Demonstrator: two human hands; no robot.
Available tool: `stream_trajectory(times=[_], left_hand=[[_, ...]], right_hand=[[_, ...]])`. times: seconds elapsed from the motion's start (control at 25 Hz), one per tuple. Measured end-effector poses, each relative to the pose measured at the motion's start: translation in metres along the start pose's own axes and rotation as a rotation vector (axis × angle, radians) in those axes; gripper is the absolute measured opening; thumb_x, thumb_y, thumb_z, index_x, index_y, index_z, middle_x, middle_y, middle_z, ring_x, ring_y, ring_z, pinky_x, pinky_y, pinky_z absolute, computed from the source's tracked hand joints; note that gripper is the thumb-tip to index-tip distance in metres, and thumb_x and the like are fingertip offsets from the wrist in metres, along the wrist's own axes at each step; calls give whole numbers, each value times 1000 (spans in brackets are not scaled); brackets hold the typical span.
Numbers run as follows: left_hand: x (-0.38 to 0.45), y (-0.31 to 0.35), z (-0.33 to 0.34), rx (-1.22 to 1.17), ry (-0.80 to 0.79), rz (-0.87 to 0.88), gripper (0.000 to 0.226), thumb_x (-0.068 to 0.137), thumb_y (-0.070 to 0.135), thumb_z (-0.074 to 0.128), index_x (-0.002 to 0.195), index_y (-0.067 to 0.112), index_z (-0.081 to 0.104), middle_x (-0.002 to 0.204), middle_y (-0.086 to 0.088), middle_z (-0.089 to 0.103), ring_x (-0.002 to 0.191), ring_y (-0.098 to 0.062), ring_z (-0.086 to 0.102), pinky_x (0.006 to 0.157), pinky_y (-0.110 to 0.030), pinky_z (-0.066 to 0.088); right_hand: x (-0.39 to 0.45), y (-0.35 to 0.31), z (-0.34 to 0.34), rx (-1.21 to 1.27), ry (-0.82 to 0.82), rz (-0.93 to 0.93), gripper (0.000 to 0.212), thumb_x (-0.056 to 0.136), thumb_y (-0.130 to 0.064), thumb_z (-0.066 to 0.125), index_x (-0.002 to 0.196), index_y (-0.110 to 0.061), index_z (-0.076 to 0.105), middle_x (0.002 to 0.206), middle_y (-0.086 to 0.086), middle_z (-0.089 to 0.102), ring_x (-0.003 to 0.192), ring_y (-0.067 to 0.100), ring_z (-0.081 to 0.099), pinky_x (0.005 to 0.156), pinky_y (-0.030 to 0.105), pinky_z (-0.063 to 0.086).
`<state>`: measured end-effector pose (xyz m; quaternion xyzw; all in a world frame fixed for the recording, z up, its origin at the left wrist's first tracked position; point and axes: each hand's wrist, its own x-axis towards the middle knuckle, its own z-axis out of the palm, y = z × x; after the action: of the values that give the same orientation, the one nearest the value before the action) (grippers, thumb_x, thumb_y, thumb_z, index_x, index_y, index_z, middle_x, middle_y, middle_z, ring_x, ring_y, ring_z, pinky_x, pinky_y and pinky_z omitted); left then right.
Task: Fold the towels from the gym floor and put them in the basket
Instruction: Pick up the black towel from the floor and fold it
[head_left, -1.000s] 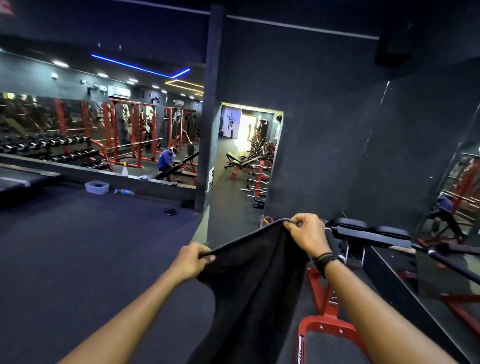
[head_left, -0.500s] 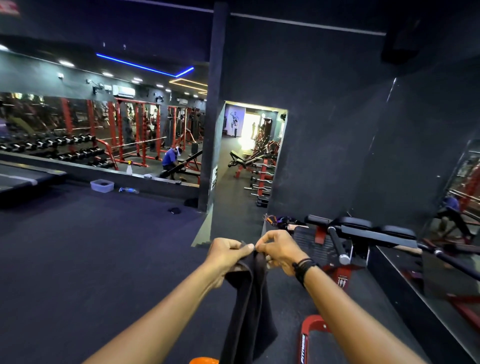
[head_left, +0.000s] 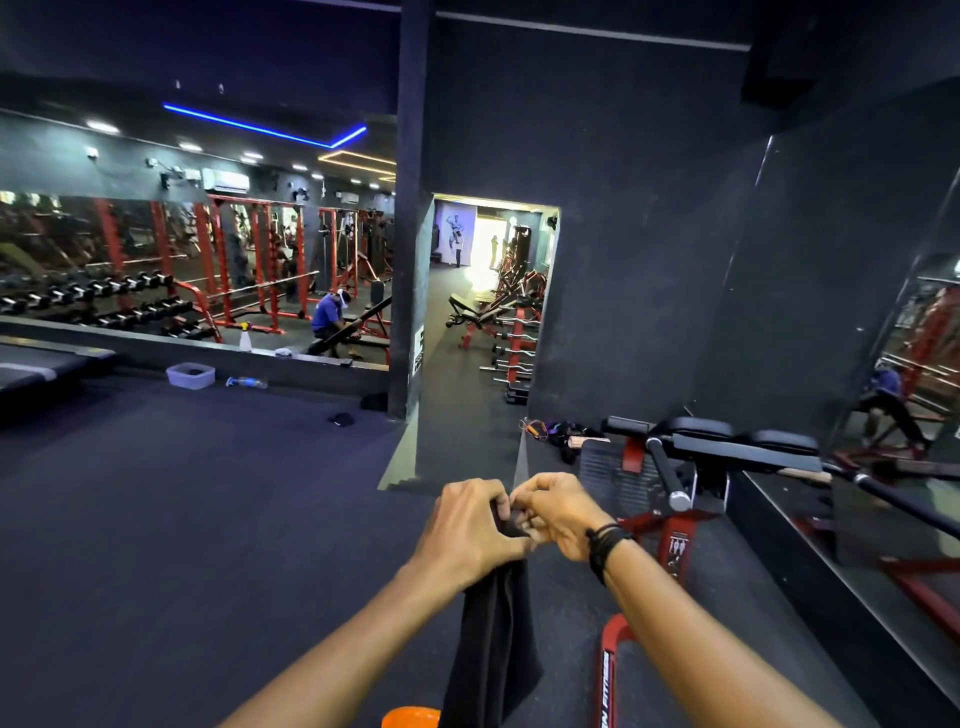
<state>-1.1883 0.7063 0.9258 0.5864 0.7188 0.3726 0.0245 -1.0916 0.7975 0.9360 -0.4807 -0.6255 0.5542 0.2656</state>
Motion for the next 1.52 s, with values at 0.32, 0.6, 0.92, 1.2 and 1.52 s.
stream_trajectory(times=[0.32,0.6,0.92,1.2,1.52], left_hand=[[-6,-3,8,112,54,121,20,78,26,55,89,15,67,93,-2,66,89,-23,61,72,-31,44],[10,-26,-15,-120,195,96,8,81,12,57,81,15,64,80,3,60,75,-13,53,69,-19,37],[45,-80,-71,120,218,218,22,89,-5,48,91,15,58,84,1,53,79,-20,50,70,-31,38],[46,-93,-84,251,243,224,30,86,-7,50,107,14,52,89,-4,52,83,-21,50,68,-37,43],[60,-70,-83,-275,-93,-104,38,99,6,39,63,18,38,59,4,38,58,-8,37,57,-29,26]], right_hand=[[-4,3,-3,138,-38,53,12,88,7,53,84,9,64,64,14,54,35,10,54,40,20,50],[-10,8,-36,-796,-287,-286,55,88,-61,50,53,-20,40,53,-3,43,48,9,40,46,22,33],[16,-2,-94,-915,-48,-591,35,86,-29,69,56,-25,52,62,-5,48,62,9,50,57,20,36],[14,-18,-89,-373,124,-851,24,77,-37,76,78,-15,66,56,4,53,57,5,44,53,31,40],[-6,-38,-109,-341,-151,-555,16,77,-8,75,82,-11,61,48,-8,50,45,6,47,45,25,45]])
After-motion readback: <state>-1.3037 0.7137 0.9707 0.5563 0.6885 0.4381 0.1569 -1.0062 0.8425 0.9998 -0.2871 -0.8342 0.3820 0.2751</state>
